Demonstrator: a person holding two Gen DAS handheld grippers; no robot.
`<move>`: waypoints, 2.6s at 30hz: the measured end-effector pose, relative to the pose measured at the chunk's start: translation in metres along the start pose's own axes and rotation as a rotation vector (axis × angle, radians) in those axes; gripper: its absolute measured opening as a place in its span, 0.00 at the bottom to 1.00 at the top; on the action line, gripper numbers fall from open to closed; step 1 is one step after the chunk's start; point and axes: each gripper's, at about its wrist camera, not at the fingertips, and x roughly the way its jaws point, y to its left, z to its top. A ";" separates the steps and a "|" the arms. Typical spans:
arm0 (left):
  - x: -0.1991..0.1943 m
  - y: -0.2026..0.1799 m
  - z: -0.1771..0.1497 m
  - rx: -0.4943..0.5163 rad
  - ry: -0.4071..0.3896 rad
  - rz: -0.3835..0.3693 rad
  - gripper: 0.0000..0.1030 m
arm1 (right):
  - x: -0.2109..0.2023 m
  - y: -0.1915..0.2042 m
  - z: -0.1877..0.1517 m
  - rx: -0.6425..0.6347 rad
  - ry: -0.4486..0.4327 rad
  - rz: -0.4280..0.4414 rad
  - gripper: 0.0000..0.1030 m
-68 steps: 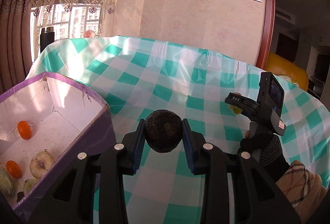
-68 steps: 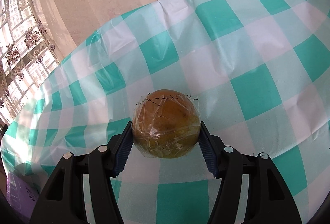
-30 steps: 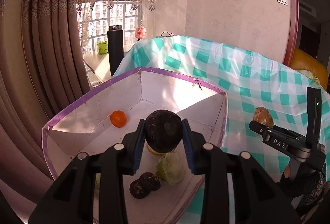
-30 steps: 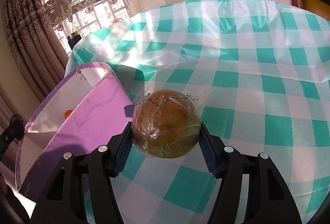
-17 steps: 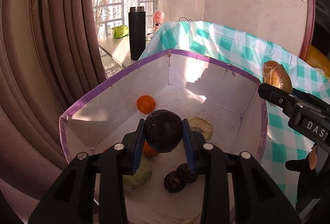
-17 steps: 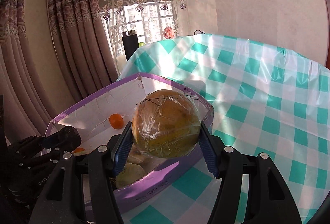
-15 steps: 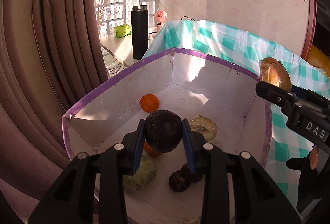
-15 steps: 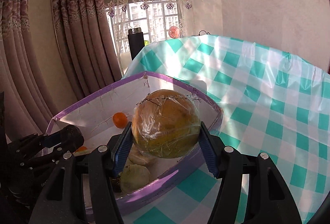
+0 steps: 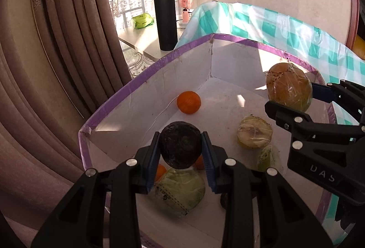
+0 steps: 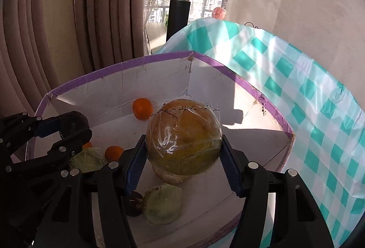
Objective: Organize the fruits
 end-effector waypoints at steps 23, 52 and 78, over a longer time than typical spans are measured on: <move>0.013 0.024 0.003 -0.069 0.059 0.035 0.88 | 0.020 0.012 -0.003 -0.111 0.173 -0.108 0.77; 0.039 0.021 0.019 -0.060 0.280 0.005 0.98 | 0.004 -0.013 -0.010 0.043 0.266 0.017 0.85; 0.037 0.023 0.015 -0.040 0.229 0.007 0.98 | 0.002 -0.015 -0.012 0.034 0.263 0.032 0.85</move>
